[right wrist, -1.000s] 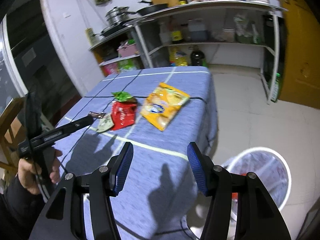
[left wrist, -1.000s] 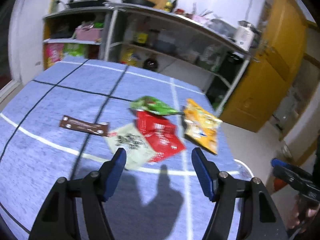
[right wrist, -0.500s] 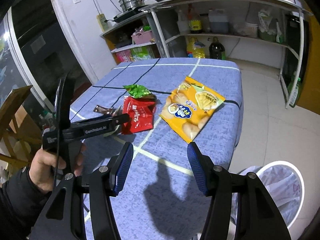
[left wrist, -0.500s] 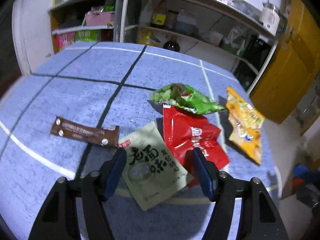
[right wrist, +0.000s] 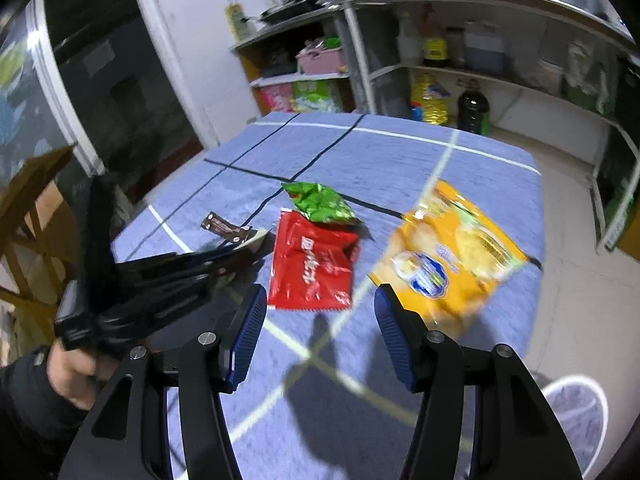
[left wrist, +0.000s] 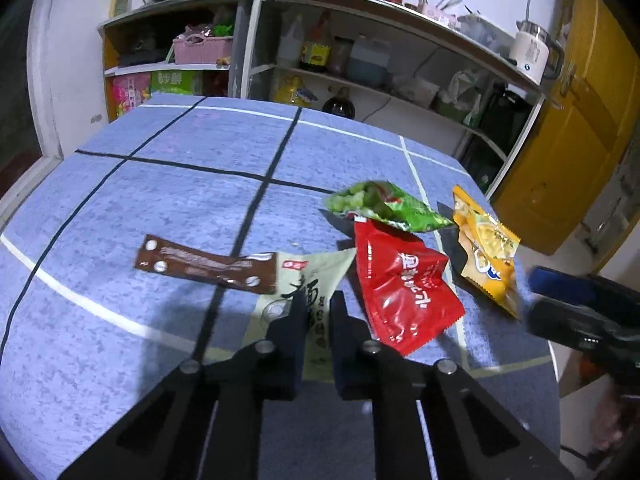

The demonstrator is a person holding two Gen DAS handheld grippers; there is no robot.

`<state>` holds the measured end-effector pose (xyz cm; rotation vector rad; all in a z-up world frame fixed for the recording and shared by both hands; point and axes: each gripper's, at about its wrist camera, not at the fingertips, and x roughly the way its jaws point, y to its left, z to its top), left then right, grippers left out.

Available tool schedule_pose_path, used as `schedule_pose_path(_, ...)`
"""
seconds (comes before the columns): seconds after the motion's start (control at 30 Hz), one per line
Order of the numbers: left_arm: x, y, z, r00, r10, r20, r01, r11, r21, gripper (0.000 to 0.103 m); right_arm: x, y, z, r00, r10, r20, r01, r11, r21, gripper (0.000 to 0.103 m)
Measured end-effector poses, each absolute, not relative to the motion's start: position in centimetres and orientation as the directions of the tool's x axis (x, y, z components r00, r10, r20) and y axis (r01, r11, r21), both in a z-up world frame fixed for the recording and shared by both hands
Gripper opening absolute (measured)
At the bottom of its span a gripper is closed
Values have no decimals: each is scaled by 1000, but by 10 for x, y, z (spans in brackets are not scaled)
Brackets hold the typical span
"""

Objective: Collect trash
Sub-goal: 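Return to the table and grasp the red packet with the right gripper, then carry the red packet over the bin and open the right gripper while the left drops the pale green packet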

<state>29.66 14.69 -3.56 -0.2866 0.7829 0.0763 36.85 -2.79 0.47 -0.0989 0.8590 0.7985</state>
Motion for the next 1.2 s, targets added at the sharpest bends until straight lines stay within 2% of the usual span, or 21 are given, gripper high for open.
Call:
schedule_pose_path(0.23,279,165,-32,720,-81,-689,-158,948,-277,9,396,16,-19,369,503,-781,-687,714,136,57)
schedule_pose_path(0.5,274,175,-30,728,-105,-678,-141,945,-296,8,426,39,-41,310,486,-817,-660,729,183,57)
schedule_pose_path(0.57,273,178,-30,731,-108,-674,-137,944,-299,8,425,41,-41,322,481,-816,-661,731,170,50)
schedule_pose_path(0.67,270,181,-30,732,-109,-673,-139,942,-304,8,425,39,-39,339,479,-810,-648,743,169,25)
schedule_pose_path(0.7,270,181,-30,732,-110,-673,-139,942,-305,8,425,38,-38,340,484,-806,-646,743,174,10)
schedule_pose_path(0.73,269,181,-30,732,-109,-673,-139,942,-305,8,425,37,-37,339,489,-804,-644,743,181,6)
schedule_pose_path(1.2,265,172,-16,750,-128,-649,-103,947,-306,7,394,13,-11,391,537,-748,-639,743,199,2)
